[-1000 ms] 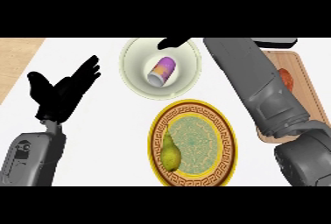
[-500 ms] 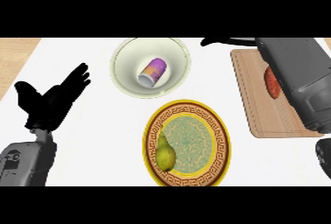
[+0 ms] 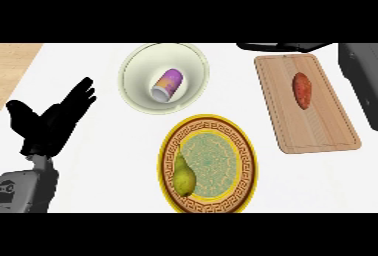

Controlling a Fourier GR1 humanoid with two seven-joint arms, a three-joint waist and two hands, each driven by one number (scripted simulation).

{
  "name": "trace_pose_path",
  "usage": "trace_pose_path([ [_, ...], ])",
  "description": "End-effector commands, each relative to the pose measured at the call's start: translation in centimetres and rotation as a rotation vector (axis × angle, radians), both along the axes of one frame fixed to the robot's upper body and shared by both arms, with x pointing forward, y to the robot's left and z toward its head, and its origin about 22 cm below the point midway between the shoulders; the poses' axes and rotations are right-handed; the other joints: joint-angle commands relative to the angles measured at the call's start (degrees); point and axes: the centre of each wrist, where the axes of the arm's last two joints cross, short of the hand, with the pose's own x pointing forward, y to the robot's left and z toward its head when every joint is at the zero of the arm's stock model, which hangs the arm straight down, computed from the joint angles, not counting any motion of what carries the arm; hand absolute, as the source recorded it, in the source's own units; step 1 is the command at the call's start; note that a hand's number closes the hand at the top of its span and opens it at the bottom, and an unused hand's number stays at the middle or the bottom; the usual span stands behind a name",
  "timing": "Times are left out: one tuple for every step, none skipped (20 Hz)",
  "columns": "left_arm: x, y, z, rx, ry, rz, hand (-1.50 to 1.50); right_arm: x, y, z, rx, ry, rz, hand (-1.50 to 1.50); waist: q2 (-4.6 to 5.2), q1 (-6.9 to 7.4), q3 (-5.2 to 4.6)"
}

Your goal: Pick the can from the plate and place it in the bowl

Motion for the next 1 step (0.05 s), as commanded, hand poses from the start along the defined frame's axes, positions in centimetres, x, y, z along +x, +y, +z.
trace_pose_path([
  [-1.1,0.31,0.48,0.014,-0.002,0.004,0.0,-1.63,-3.66,-3.43,0.065,-0.011,0.169,1.5,-0.4,-0.55,0.03],
])
